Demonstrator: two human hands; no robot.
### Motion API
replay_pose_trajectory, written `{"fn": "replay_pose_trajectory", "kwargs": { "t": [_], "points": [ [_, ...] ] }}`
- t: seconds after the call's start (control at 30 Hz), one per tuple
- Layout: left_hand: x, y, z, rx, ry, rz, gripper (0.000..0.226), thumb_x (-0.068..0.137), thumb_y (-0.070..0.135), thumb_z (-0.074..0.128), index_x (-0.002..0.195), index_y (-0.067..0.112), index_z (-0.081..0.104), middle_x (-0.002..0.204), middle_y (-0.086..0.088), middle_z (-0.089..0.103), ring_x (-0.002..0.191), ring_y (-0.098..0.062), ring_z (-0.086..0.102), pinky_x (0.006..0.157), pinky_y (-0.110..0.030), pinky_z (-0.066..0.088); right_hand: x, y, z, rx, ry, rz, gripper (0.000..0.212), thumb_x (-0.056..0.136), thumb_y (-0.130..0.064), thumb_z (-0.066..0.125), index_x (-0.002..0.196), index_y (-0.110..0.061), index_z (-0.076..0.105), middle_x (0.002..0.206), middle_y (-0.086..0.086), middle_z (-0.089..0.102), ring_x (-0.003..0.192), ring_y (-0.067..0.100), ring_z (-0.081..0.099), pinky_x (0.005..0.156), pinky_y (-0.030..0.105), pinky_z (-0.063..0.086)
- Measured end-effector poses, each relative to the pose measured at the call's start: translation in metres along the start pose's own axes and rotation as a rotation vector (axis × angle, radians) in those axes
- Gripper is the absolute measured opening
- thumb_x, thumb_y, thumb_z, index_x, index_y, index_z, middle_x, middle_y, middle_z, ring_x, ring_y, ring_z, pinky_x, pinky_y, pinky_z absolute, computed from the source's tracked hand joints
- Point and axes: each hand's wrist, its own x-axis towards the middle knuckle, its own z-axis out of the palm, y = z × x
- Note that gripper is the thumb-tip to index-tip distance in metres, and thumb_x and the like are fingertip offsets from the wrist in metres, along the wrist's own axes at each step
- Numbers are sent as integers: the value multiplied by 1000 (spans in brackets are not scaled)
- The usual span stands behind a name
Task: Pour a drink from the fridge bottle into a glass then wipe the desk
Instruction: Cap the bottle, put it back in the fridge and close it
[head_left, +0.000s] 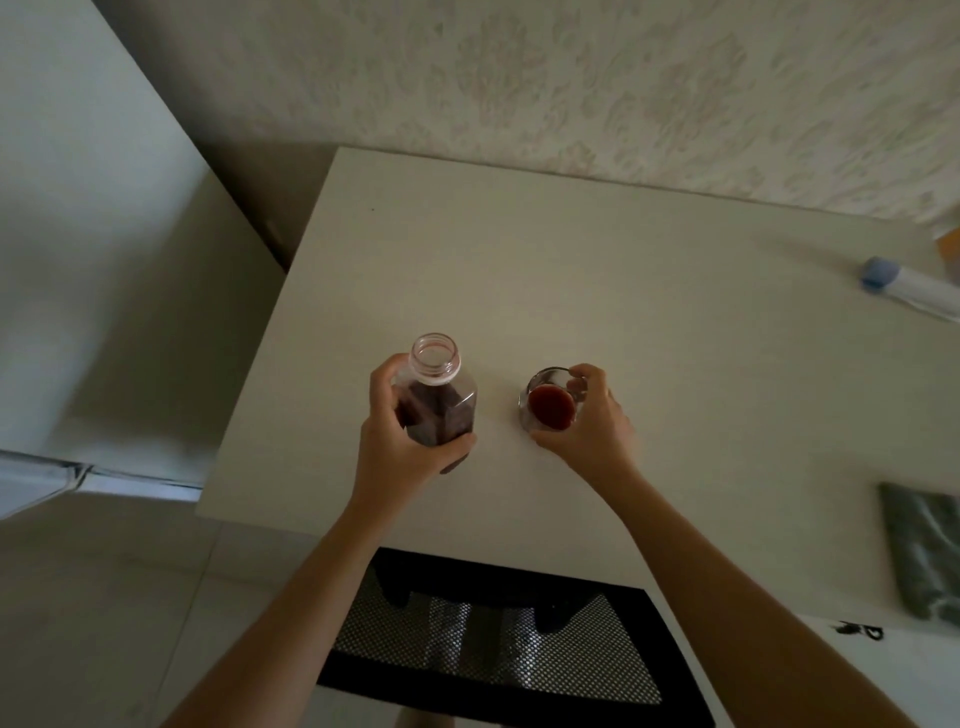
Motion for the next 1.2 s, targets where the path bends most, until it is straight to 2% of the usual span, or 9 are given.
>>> {"fn": "replay_pose_trajectory", "kwargs": {
  "t": [0.17,0.27,0.37,0.43,0.53,0.8,0.9,1.07,1.2],
  "points": [
    [1,-2,1,9,-13,-14,93,47,30,85,125,37,34,114,7,60,102,-13,61,84,-45,54,2,1,2,-18,-19,-3,80,55,-48,80,118,-34,32,117,-6,60,99,24,60,77,32,45],
    [2,-3,3,12,-19,-22,94,47,30,85,126,35,34,113,8,61,100,-13,61,84,-46,53,2,1,1,-45,-48,-11,84,55,-47,81,121,-32,30,121,-4,58,103,23,58,84,35,42],
    [2,-2,5,20,-35,-17,94,47,32,85,126,36,33,115,8,60,102,-12,61,84,-44,54,3,0,-2,-79,-107,-23,104,54,-48,85,135,-27,22,133,1,52,118,23,52,95,40,39],
    [1,0,6,27,-54,-7,95,47,35,84,127,33,33,118,6,59,104,-11,60,85,-43,54,2,0,-5,-139,-161,-39,124,51,-52,85,144,-24,8,142,3,44,127,25,44,102,44,36],
    [1,4,10,40,-77,12,96,47,39,83,129,28,34,119,5,59,106,-11,59,86,-42,54,4,6,-13,-200,-179,-57,134,48,-54,85,146,-25,-2,147,5,36,130,28,39,104,45,34],
    [-1,7,24,101,-92,54,92,52,17,89,122,38,34,107,22,57,95,3,58,79,-24,53,-3,48,-25,-499,-234,-57,81,69,-49,73,137,-28,34,144,-2,34,126,21,41,99,40,37],
    [-4,6,29,126,-100,53,93,51,18,89,118,46,31,106,18,58,92,5,57,76,-17,50,-10,55,-21,-505,-210,-78,66,73,-47,72,130,-28,44,139,-2,38,122,21,43,97,38,38],
    [-8,7,33,121,-129,37,93,50,23,88,117,51,30,109,24,56,98,6,56,82,-29,53,-10,57,-21,-474,-158,-99,46,78,-37,68,121,-27,54,128,-1,45,110,20,51,89,34,44],
    [-10,11,34,133,-133,45,92,51,25,87,117,52,29,110,25,56,99,4,56,83,-30,53,-10,58,-23,-440,-134,-128,30,82,-26,63,112,-23,59,118,0,51,101,20,56,73,27,43]
  ]
}}
